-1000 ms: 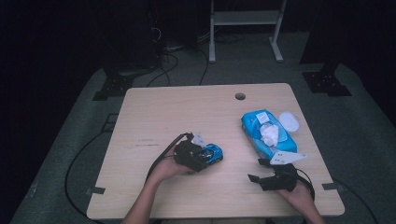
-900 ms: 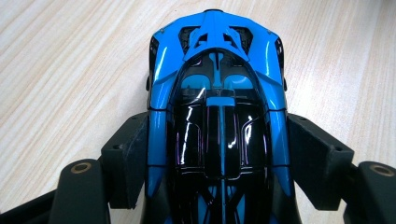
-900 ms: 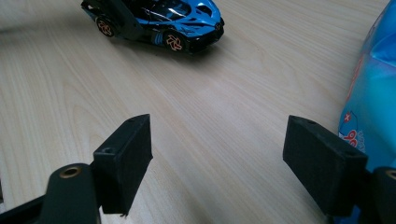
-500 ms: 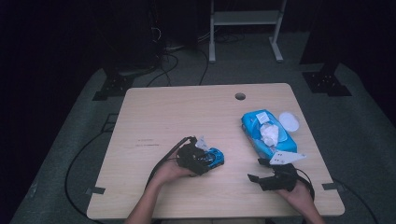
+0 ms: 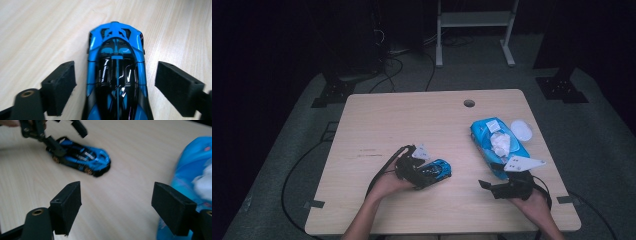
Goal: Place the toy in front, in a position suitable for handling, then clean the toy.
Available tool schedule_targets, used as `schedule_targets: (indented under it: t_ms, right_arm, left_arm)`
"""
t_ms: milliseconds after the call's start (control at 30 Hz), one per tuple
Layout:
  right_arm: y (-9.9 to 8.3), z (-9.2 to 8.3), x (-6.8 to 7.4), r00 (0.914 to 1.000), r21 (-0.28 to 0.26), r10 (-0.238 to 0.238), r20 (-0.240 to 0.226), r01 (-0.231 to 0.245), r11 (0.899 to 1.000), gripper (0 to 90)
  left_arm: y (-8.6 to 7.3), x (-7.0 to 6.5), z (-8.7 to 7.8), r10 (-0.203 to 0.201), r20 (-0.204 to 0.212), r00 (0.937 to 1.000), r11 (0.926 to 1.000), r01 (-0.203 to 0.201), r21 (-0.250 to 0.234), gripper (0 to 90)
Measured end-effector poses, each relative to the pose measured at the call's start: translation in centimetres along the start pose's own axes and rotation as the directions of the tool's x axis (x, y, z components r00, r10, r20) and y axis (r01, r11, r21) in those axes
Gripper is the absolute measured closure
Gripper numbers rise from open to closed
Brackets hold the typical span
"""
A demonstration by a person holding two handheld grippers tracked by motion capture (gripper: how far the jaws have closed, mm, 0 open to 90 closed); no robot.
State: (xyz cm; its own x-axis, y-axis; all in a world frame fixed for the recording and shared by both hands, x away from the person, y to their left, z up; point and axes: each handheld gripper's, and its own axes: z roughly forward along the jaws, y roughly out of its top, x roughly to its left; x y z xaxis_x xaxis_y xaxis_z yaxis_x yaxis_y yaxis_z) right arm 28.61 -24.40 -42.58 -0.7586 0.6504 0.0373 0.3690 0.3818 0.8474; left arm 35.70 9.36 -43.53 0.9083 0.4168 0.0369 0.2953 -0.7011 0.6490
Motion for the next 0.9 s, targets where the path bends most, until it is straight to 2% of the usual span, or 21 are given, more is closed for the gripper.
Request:
schedule_targets:
  t_ms: [67,133,167,267,333,400,467,567,600,667,767,900]
  right_arm:
    - [0.6,-0.5,-0.5,0.9998,-0.023,0.004,0.018,-0.003,1.000,22.9]
    - [1.2,-0.9,-1.1,0.9994,-0.031,0.006,0.035,-0.005,1.000,22.9]
    - [1.6,-1.1,-1.4,0.9991,-0.030,0.010,0.042,-0.009,1.000,22.9]
    - [2.5,-1.6,-2.2,0.9979,-0.037,0.012,0.064,-0.010,0.999,22.9]
    - [3.2,-2.1,-2.9,0.9968,-0.047,0.019,0.077,-0.016,0.999,22.9]
    - [4.0,-2.3,-3.8,0.9951,-0.052,0.029,0.094,-0.025,0.998,22.9]
    - [4.7,-2.4,-4.4,0.9917,-0.044,0.030,0.125,-0.025,0.999,22.9]
    - [5.2,-2.5,-5.2,0.9850,-0.062,0.042,0.167,-0.032,0.998,22.9]
    - [5.2,-2.5,-5.2,0.9850,-0.062,0.042,0.167,-0.032,0.998,22.9]
    - [5.1,-2.3,-6.1,0.9795,-0.073,0.072,0.188,-0.060,0.996,22.8]
    - [5.0,-2.1,-6.9,0.9754,-0.049,0.081,0.205,-0.072,0.996,22.9]
    - [4.5,-2.3,-7.6,0.9678,-0.068,0.115,0.224,-0.102,0.992,22.9]
  left_arm:
    - [-0.3,0.1,-1.0,0.001,-0.003,1.0000,0.9996,-0.001,-0.027,15.1]
    - [-0.4,0.1,-1.3,0.000,-0.006,1.0000,0.9994,-0.001,-0.035,13.1]
    - [-0.7,0.1,-2.1,0.005,-0.026,0.9996,0.9986,-0.006,-0.053,12.0]
    - [-1.5,0.0,-3.3,0.006,-0.040,0.9992,0.9950,-0.010,-0.099,12.0]
    - [-1.7,0.0,-3.5,0.001,-0.042,0.9991,0.9938,-0.006,-0.111,11.9]
    - [-2.4,0.4,-4.3,-0.015,-0.052,0.9985,0.9919,0.009,-0.127,11.6]
    - [-2.8,0.7,-4.5,-0.041,-0.041,0.9983,0.9881,0.034,-0.150,11.4]
    - [-3.1,0.6,-4.6,-0.041,-0.047,0.9981,0.9889,0.033,-0.145,10.9]
    - [-3.1,0.6,-4.6,-0.041,-0.047,0.9981,0.9889,0.033,-0.145,10.9]
    - [-3.2,0.5,-4.6,-0.033,-0.052,0.9981,0.9898,0.025,-0.140,10.8]
    - [-3.3,0.3,-4.4,-0.033,-0.058,0.9978,0.9905,0.025,-0.135,9.8]
    - [-3.5,-0.2,-4.3,-0.020,-0.064,0.9977,0.9914,0.011,-0.130,9.8]
